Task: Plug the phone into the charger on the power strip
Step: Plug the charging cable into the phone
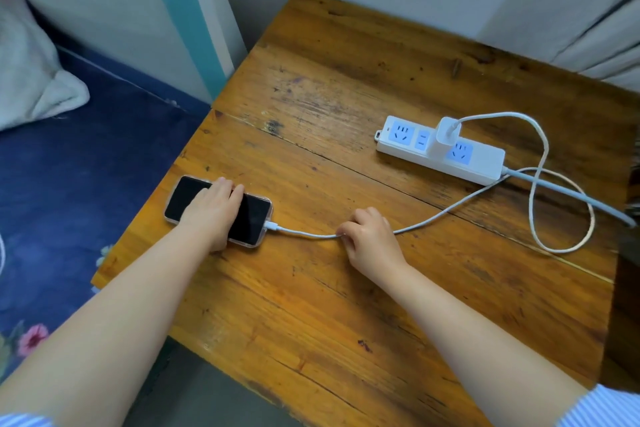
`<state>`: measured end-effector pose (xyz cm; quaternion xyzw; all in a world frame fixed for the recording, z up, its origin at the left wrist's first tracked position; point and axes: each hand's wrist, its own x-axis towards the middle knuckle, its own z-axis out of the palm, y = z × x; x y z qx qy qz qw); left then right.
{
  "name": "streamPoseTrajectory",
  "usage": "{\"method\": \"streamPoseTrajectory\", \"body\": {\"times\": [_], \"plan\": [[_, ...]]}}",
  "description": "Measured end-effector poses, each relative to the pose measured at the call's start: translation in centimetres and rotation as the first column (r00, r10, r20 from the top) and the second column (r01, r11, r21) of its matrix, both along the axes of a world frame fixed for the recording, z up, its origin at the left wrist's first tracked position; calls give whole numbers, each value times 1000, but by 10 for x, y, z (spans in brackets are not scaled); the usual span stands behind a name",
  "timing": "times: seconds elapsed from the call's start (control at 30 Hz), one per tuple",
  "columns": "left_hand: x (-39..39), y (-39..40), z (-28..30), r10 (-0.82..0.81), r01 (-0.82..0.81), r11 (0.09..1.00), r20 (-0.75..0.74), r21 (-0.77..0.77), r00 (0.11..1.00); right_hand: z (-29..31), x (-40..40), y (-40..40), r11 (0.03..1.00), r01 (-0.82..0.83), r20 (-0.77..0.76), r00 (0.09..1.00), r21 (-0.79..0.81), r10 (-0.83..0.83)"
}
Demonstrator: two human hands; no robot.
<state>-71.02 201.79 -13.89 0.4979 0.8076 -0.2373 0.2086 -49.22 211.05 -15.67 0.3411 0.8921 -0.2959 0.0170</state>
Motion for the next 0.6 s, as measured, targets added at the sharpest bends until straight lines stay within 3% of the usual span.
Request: {"method": "streamPoseTrajectory", "body": {"times": [0.13,0.27,0.37,0.47,0.6], "plan": [[16,0,-2,-34,34,998,-12,-50,999,3,3,6,998,-39,15,999,-42,40],[45,12,-5,-72,62,995,118,83,990,5,15,11,999,-46,5,999,-15,46],[78,26,-9,30,-118,945,278,305,960,5,29,17,1000,-6,-3,1000,16,6],[107,40,-20,130,-311,853,407,419,904,5,35,25,999,40,27,999,11,-41],[129,39,-45,219,-354,832,333,428,917,11,35,32,997,76,40,996,-1,-76]]}}
